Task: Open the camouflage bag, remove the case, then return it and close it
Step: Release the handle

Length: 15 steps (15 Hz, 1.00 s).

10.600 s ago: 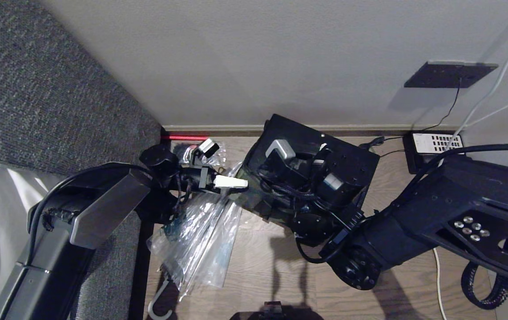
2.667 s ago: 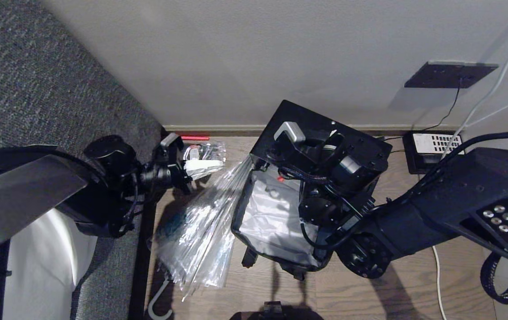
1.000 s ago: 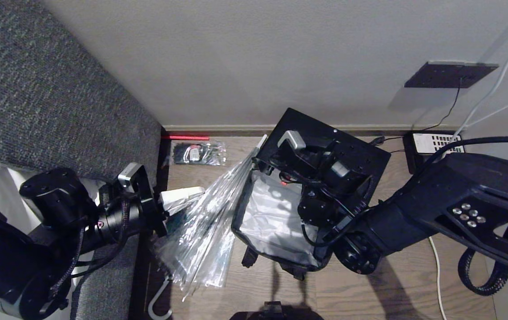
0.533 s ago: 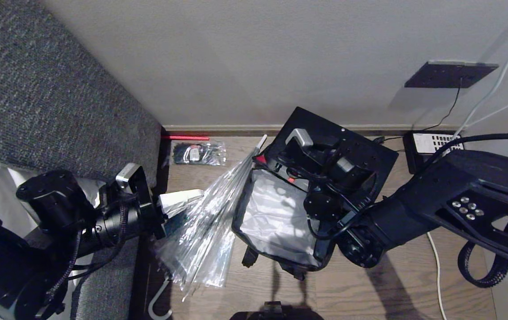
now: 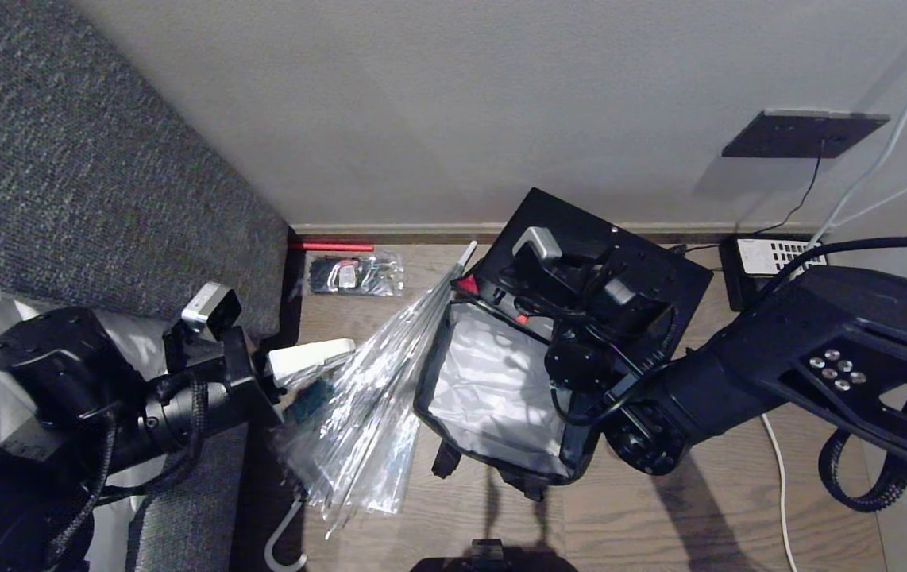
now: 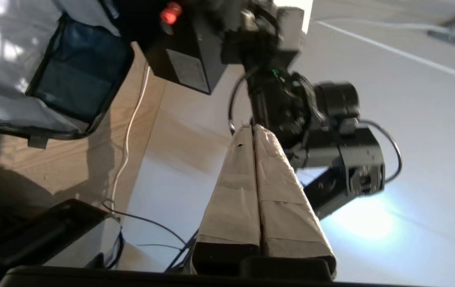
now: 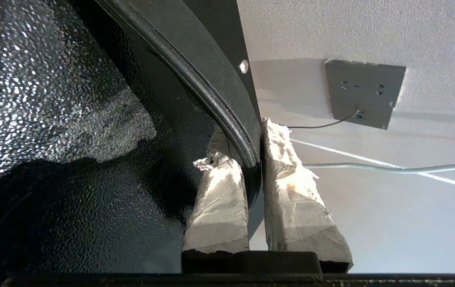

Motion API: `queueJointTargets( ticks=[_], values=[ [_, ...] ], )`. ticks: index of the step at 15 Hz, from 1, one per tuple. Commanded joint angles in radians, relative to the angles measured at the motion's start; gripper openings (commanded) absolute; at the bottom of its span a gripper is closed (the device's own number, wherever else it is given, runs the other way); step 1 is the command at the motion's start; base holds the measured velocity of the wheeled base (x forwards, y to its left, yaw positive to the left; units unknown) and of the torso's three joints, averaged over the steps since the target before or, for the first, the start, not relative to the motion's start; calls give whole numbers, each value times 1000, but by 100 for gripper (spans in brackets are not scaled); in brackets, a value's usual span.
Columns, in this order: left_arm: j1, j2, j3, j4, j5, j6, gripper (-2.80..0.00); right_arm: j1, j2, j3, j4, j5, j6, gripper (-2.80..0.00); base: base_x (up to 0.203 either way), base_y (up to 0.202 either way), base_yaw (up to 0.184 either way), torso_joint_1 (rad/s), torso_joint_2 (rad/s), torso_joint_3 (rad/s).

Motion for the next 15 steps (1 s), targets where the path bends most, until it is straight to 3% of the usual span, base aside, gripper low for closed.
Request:
queueJointTargets(
  ticks=[1, 5, 9, 12, 15],
  values=[
    [1, -64, 22, -8, -5, -4, -280, 0, -1, 0, -8, -6, -8, -280, 0, 0, 0, 0, 0, 0],
    [24, -285, 144, -6, -1, 7, -280, 0, -6, -32, -8, -4, -21, -280, 0, 0, 0, 0, 0, 0],
    [183, -527, 300, 19, 3, 15, -280, 2, -10, -48, -8, -4, -35, -280, 0, 0, 0, 0, 0, 0],
    [230, -815, 319, 187, -26, -50, -280, 2, -15, -45, -8, -4, -35, -280, 0, 0, 0, 0, 0, 0],
    [244, -1209, 317, 466, -123, -76, -280, 2, -20, -45, -8, -4, -35, -280, 0, 0, 0, 0, 0, 0]
  ],
)
